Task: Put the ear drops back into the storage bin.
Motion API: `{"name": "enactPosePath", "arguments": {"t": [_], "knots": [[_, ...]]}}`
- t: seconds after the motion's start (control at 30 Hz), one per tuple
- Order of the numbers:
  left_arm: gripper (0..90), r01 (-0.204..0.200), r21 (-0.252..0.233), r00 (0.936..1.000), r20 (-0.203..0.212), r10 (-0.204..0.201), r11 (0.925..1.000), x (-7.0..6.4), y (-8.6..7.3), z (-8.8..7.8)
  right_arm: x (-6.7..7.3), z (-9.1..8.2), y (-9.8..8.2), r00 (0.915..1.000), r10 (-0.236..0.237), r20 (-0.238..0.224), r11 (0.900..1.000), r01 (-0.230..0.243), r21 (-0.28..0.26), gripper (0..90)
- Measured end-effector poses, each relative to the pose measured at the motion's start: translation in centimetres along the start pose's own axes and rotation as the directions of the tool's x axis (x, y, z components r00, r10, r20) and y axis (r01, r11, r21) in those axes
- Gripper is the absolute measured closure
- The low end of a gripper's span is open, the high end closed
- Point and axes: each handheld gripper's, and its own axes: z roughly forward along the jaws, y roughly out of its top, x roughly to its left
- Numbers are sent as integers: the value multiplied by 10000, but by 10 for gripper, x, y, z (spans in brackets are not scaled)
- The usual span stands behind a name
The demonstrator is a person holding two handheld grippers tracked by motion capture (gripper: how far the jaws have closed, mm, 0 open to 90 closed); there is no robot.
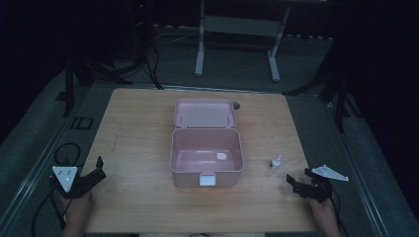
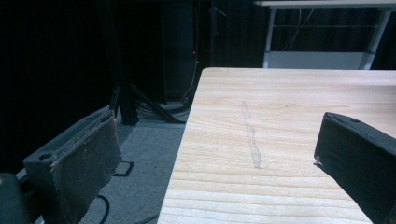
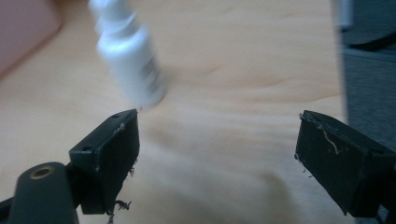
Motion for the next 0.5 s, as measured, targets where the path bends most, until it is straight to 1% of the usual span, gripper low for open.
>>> {"name": "enactPosePath", "arguments": {"t": [0.07,0.1,0.13,0.2,0.23,0.3,0.33,0.37,0.4,0.43,0.47,0.5], "knots": [[4,25,-15,10000,4,-25,10000,0,0,0,-1,-2,0,9976,-537,-447,9970,560,529,133],[4,34,-14,10000,-1,-34,10000,0,0,0,-1,-3,1,9954,-687,-663,9952,731,656,133],[4,38,-9,10000,-10,-38,10000,0,0,0,-2,-5,3,9936,-874,-714,9927,929,768,136],[4,54,-13,10000,-4,-54,10000,0,0,0,-3,-10,9,9874,-1146,-1091,9867,1259,1028,139],[4,68,-16,10000,14,-68,10000,0,0,1,-3,-12,12,9850,-1277,-1156,9841,1404,1087,139],[4,60,-9,10000,31,-60,10000,0,0,1,-4,-16,19,9790,-1589,-1274,9743,1763,1399,139],[4,78,-8,10000,39,-78,10000,0,0,1,-4,-17,23,9770,-1666,-1328,9692,1871,1604,139],[4,80,-16,10000,46,-80,10000,0,0,1,-5,-17,27,9760,-1670,-1397,9624,1922,1922,139],[4,72,-28,10000,53,-72,10000,0,0,1,-4,-17,31,9745,-1711,-1449,9494,2024,2401,139],[4,65,-16,10000,71,-65,10000,0,0,1,-3,-17,33,9731,-1780,-1461,9396,2122,2686,138],[4,71,-24,9999,85,-71,10000,0,0,0,-2,-16,36,9693,-1922,-1532,9235,2315,3059,136],[4,86,-45,9999,99,-86,10000,0,0,0,0,-15,39,9659,-2075,-1551,9043,2498,3462,137]]}}
